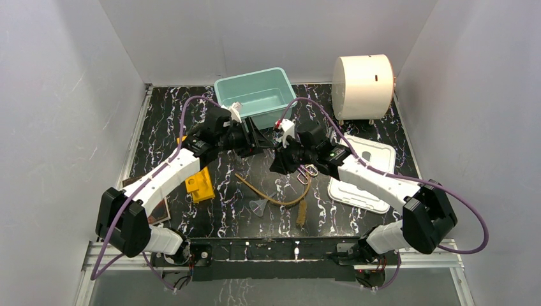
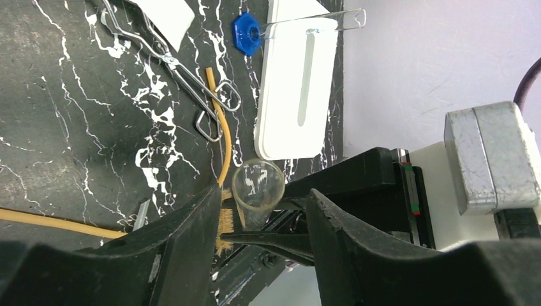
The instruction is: Organize the chemistry lab equipment
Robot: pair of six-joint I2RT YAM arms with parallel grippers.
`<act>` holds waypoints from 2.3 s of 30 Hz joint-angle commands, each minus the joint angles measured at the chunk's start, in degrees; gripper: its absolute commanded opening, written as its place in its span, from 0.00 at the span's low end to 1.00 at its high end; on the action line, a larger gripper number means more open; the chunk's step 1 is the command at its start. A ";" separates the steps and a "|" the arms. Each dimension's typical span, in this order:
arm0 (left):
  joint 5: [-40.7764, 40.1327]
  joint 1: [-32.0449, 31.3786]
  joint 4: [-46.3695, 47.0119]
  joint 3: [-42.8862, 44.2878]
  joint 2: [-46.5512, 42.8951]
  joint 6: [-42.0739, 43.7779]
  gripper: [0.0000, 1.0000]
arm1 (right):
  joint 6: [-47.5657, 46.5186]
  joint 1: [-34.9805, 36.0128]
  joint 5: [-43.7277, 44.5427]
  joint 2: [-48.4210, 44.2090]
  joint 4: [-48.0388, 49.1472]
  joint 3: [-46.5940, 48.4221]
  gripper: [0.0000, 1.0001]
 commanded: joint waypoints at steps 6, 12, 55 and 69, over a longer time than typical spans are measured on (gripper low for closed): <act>2.22 0.87 -0.37 1.87 -1.93 -2.41 0.43 | -4.08 -0.25 -1.03 -2.80 -0.12 1.22 0.27; 3.06 1.31 -1.40 2.69 -2.30 -2.35 0.36 | -7.30 -0.24 -0.17 -2.69 -2.61 1.06 0.27; -63.12 1.78 -46.48 28.37 -7.83 18.29 0.11 | -0.74 -0.29 12.46 -9.40 -3.96 2.03 0.83; -57.39 18.41 -28.35 23.25 -3.53 28.19 0.10 | 0.30 -0.28 12.65 -8.33 -4.11 1.88 0.83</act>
